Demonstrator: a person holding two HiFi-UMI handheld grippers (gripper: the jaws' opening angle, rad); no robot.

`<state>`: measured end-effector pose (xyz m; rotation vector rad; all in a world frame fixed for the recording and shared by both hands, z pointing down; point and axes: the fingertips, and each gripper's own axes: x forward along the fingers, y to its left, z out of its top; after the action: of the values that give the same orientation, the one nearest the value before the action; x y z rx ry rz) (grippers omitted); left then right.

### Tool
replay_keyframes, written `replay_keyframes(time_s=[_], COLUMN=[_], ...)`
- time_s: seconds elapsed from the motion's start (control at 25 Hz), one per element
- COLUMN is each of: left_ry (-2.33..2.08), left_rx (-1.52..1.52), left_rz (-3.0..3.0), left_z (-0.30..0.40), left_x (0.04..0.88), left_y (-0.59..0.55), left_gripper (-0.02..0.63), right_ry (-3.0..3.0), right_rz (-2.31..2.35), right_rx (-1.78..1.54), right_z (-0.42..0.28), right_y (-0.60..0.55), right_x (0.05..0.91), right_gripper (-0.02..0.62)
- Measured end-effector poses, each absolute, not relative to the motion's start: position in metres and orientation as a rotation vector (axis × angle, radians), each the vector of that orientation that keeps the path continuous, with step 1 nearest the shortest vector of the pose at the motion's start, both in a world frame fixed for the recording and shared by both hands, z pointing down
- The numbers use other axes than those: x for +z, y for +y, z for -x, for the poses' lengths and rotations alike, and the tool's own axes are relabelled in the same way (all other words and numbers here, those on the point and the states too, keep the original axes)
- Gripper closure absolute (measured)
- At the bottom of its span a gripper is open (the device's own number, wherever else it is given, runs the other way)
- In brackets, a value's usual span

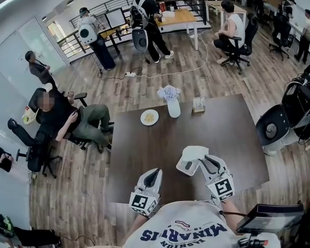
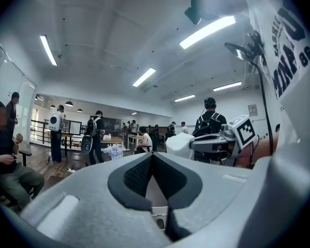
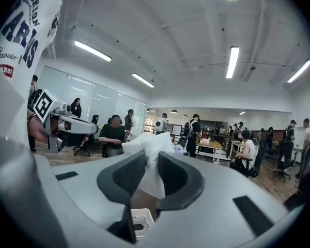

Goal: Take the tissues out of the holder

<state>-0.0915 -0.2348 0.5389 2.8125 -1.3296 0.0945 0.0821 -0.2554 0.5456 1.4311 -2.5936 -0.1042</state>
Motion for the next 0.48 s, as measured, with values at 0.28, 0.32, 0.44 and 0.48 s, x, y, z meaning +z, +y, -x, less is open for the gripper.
replay_keyframes(time_s=[0.28, 0.32, 0.44, 0.48], left_ry=[-1.345, -1.353, -1.378, -1.384], left_rx=[0.086, 0.086, 0.088, 0.085], left_rz=[-2.803, -2.801, -2.787, -2.778], left_z=[0.092, 0.094, 0.098, 0.099], left_x=[0.545, 0.544, 0.544, 0.544], left_y=[-0.238, -0.238, -0.237, -0.236], left_gripper=[0.601, 0.601, 0.601, 0.601], right_ry=[-2.595, -2.599, -2.607, -2.608], right_rz=[-1.393, -1.391, -1.365, -1.344], right_rx=[-0.104, -0.101, -0.083, -0.072], right_z=[-0.081, -0.079, -0.073, -0.070], right_y=[-0.257, -0.257, -0.260, -0.261], right_x=[0.555, 0.555, 0.558, 0.561], right_gripper=[0.508, 0.508, 0.508, 0.508])
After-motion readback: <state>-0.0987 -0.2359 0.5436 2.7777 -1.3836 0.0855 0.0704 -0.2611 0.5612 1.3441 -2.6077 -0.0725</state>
